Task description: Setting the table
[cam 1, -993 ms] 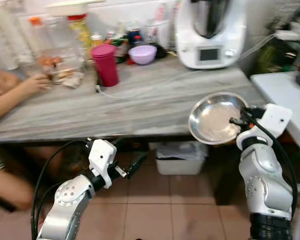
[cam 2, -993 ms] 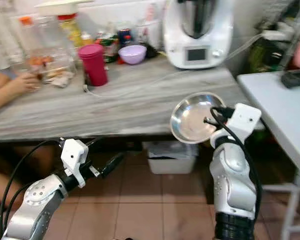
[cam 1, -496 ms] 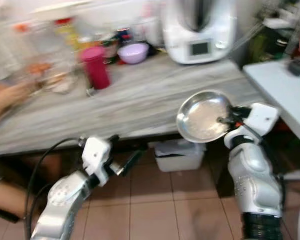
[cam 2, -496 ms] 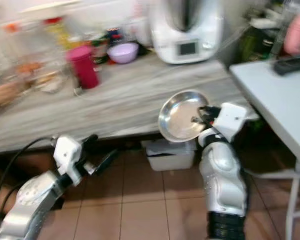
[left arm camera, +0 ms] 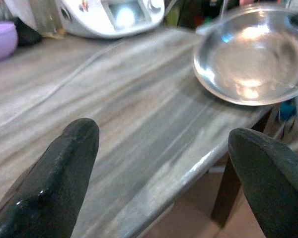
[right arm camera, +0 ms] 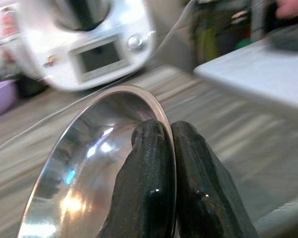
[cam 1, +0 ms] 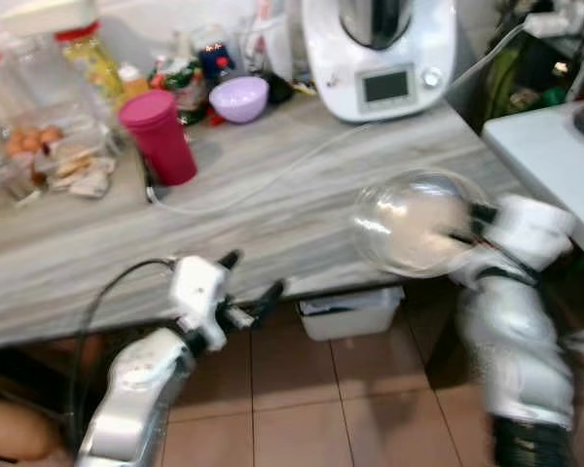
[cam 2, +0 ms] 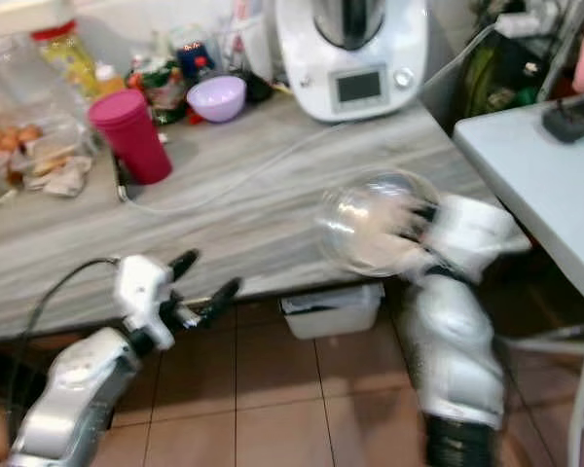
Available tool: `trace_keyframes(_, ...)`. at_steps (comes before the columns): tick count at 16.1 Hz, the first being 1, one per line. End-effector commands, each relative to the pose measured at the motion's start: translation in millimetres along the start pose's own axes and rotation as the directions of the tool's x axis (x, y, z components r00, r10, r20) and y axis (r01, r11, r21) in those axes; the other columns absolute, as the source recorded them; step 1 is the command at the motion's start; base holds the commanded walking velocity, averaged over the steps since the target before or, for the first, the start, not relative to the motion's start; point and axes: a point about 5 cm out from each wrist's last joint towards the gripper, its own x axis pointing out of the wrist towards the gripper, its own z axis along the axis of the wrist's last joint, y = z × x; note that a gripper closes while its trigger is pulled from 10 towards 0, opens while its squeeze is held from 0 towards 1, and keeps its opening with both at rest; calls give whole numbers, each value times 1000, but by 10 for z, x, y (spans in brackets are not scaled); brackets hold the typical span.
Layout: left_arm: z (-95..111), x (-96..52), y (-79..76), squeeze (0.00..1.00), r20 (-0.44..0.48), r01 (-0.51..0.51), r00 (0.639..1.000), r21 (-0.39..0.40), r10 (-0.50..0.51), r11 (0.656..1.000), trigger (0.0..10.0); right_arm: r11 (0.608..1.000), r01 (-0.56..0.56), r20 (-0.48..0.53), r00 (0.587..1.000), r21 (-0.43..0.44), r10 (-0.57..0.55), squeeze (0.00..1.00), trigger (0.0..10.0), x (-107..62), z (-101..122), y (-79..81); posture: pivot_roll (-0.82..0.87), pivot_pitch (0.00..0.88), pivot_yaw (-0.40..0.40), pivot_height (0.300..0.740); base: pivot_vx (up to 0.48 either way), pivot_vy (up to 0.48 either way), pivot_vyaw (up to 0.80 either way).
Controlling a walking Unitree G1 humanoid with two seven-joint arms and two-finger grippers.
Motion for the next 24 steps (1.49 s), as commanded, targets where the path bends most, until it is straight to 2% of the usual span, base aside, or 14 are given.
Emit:
trace_keyframes(1, -61, -111, 126, 0, -39, -81, 996, 33, 83, 996, 10000, 998, -60, 34, 998, 33, 59, 0, 10000, 0, 70, 194, -181, 55, 128, 740, 0, 0, 0)
trace_keyframes(4, -87, -116, 147, 0, -45, -137, 989, 31, 139, 990, 10000, 998, -52, 36, 998, 30, 51, 0, 10000, -7, 72, 156, -186, 57, 125, 740, 0, 0, 0)
trace_keyframes(10, -51, -73, 123, 0, -20, -135, 990, 38, 136, 990, 10000, 997, -62, 48, 997, 36, 60, 0, 10000, 23, 95, 157, -186, 47, 127, 740, 0, 0, 0)
trace_keyframes(17, -65, -58, 144, 0, -31, -131, 991, 38, 132, 991, 10000, 996, -68, 55, 996, 49, 66, 0, 10000, 28, 93, 176, -186, 45, 136, 740, 0, 0, 0)
trace_keyframes(21, -74, -62, 125, 0, -51, -109, 992, 56, 112, 992, 10000, 993, -85, 63, 995, 83, 80, 0, 10000, 130, 143, 152, -181, 59, 142, 740, 0, 0, 0)
trace_keyframes(23, -75, -94, 101, 0, -66, -82, 994, 66, 87, 994, 10000, 990, -75, 53, 996, 122, 68, 0, 10000, 209, 149, 126, -173, 81, 157, 740, 0, 0, 0)
trace_keyframes(24, -80, -129, 77, 0, -84, -46, 995, 79, 53, 996, 10000, 982, -73, 33, 997, 174, 69, 0, 10000, 294, 120, 155, -161, 102, 171, 740, 0, 0, 0)
